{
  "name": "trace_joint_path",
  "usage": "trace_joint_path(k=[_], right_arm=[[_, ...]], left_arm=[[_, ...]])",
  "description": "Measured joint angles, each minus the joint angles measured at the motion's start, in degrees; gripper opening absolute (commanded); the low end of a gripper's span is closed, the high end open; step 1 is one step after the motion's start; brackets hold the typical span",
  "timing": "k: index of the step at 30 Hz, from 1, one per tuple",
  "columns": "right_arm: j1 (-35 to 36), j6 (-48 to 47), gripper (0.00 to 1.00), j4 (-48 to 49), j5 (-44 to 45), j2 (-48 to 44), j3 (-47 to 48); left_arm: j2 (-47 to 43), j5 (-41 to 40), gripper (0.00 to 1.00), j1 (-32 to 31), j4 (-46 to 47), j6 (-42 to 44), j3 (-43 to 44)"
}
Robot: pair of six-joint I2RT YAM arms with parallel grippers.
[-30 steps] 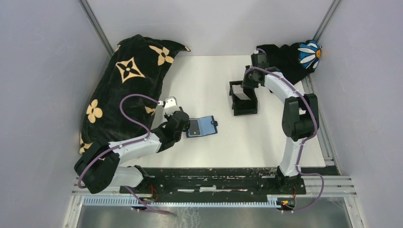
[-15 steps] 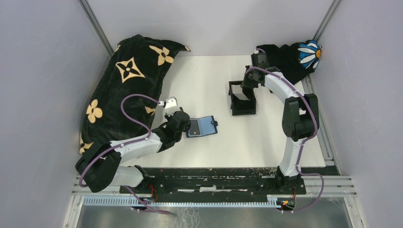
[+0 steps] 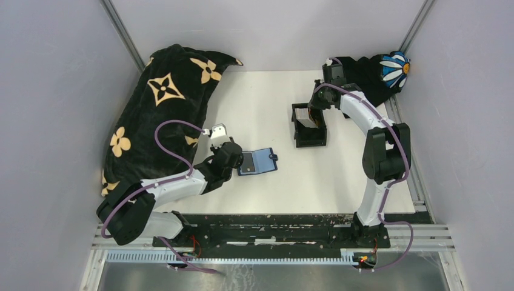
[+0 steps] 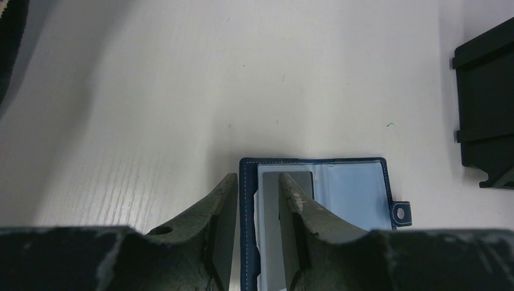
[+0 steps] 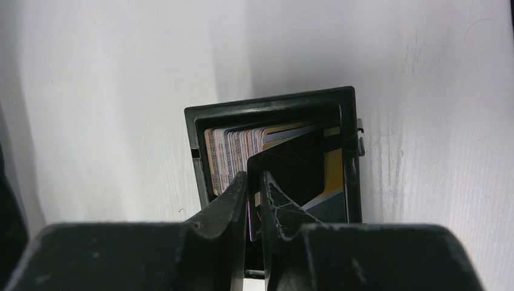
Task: Put the credit cards into the card holder
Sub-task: Pick up the credit card from the storage box.
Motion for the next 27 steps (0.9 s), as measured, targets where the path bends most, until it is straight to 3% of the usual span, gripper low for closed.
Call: trace_joint_path(k=[11,27], right_arm=[[0.0,-0.5,0.01,-0.2,1.2,-1.2,-0.4],[0.7,-4.7,0.01,-3.9,8.8,-9.8,-4.5]], left_arm=[[0.0,0.0,0.38,0.0,0.0,0.0,0.0],[0.3,4.1,0.40,0.0,3.3,0.9,0.7]])
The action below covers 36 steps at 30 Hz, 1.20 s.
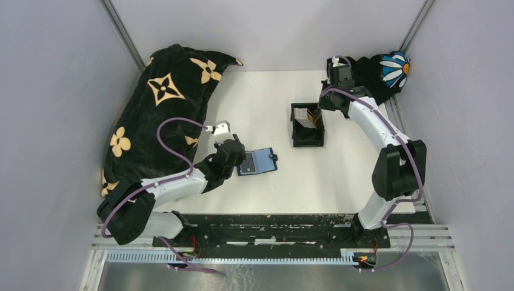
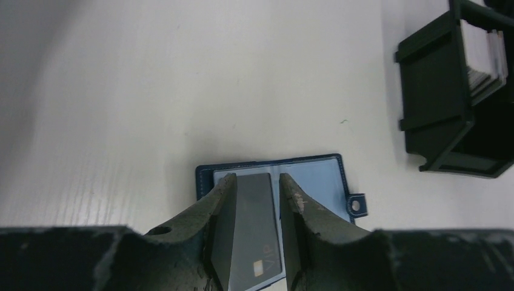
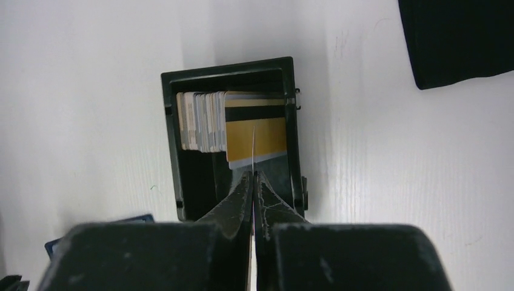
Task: Put the credit cards into the card holder
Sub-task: Pick up the credit card from the storage box.
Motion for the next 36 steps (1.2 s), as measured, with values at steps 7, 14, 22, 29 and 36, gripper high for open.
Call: trace_joint_path(k=[7,14,22,29,36], right_arm=[[2.8,-0.9,0.01,-0.3,-2.4,-11.8,-5.4],[6.9,-0.7,0.01,1.1,-13.0,-25.3,-16.8],[13.8,1.4,0.01,1.5,-24.4,-32.0,-27.5],[14.7,4.0,0.01,2.8,-32.0,-37.3,-32.3],[14.8,5.8,0.01,5.0,-36.3,-38.0,-33.8]], left_arm=[[-3.0,7.6,0.43,0.1,4.8,3.8,0.5],[-6.9,18.4,0.46,0.4,10.4,7.0,0.3],[-6.9,32.7,0.53,0.5,16.7,8.5,-1.8],[-4.0,45.4,0.56,0.9,20.9,9.2,-1.8],[-0.5,57.1,0.56,1.3,25.2,9.2,-1.8]])
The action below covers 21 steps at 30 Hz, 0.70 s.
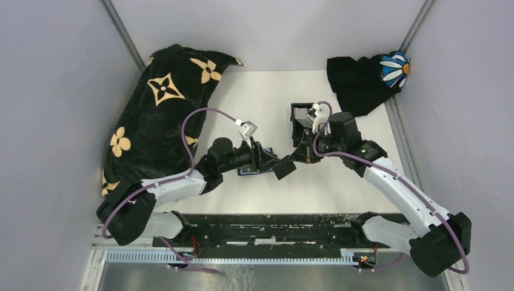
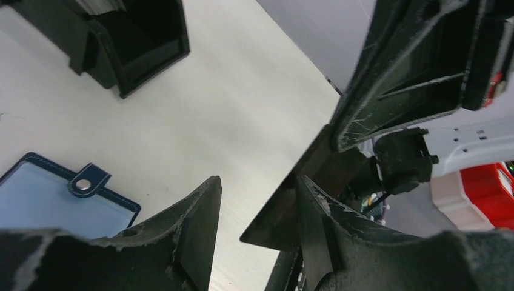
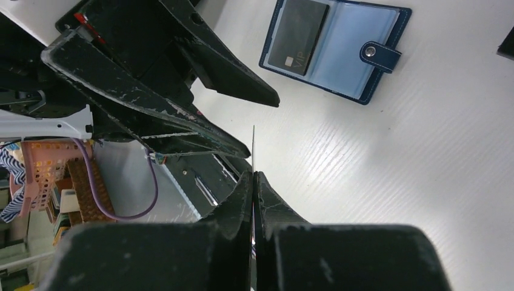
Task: Put the credit cards into the card holder
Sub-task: Pick up the credit card from the storage box.
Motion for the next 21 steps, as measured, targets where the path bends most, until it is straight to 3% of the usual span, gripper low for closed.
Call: trace_joint_path(k=[13,21], right_arm=[[0.0,3.4,0.01,5.3,-4.1,1.5,-2.2],[-0.1,4.4,0.01,6.7,-5.8,3.1,-2.3]], left_arm=[[1.7,12.3,0.49,1.6,5.9,-0.1,-0.9],[3.8,17.5,0.08,2.3,7.7,-0.6,-0.9]])
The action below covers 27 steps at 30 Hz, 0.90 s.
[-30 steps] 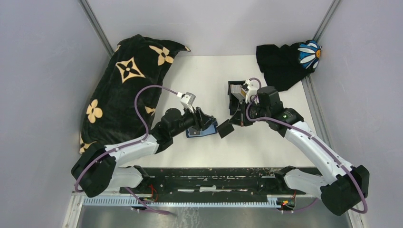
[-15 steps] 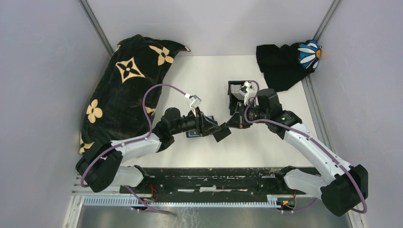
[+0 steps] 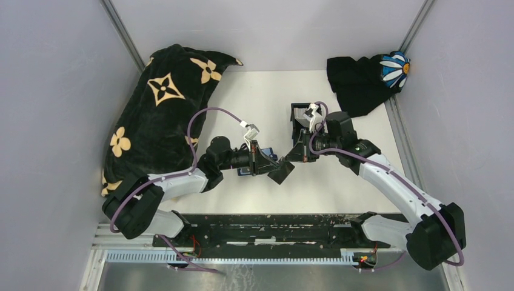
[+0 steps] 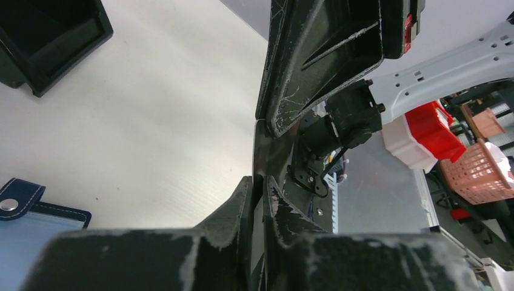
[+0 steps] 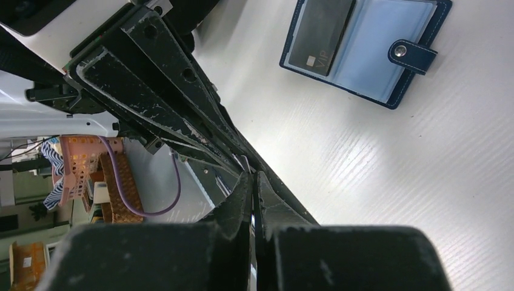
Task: Put the credit cards into the card holder
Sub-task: Pick up the credit card from the storage box.
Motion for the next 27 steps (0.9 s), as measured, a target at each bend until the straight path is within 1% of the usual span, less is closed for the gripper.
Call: trace_joint_path(k=[1,2,7,8,11,13,14,16,21,23,27], right_arm=[[-0.1,0.0,0.01,0.0,-0.1,0.2,0.0],[-0.2,0.0,0.01,0.1,-0.1,0.3,-0.1],[-0.7,0.1,0.01,0.9,-0.7,1.6,-0.2],[-0.7,0.1,0.03,1.0,-0.9,1.9,-0.2],[-1.0,-0.1,0.23,1.3,-0.8,3.0,-0.2],[-1.0,-0.1,0.33,1.5,0.5,3.8,-0.1],[-1.0,-0.2,0.36,1.7,1.6,4.0,-0.1],[-1.0,-0.6,0.38,1.9,3.9,4.2,0.3],[-0.8,-1.2,0.38,2.8,9.3,5.9,2.8],[-0.4,-1.6,0.36,3.1,11.5,7.6,4.0],[0.9,-2.6,0.28,3.4,15.3,11.8,6.0]], left_arm=[[0.1,0.5,0.04,0.2,0.2,-0.3,0.0],[0.3,0.8,0.03,0.3,0.4,-0.5,-0.1],[2.8,3.3,0.03,1.5,4.3,-2.8,-0.5],[3.4,3.5,0.03,1.7,5.0,-3.4,-0.6],[5.5,4.2,0.03,2.4,7.5,-5.1,-0.8],[6.2,3.3,0.03,3.0,8.3,-5.5,-1.1],[6.2,2.0,0.03,3.2,8.2,-5.6,-1.4],[6.2,-2.6,0.03,3.8,6.7,-5.6,-2.2],[5.6,-17.9,0.03,5.3,0.7,-7.2,-4.8],[4.9,-23.8,0.03,5.4,-2.0,-8.6,-5.3],[3.1,-33.0,0.03,5.4,-5.9,-11.6,-5.5]])
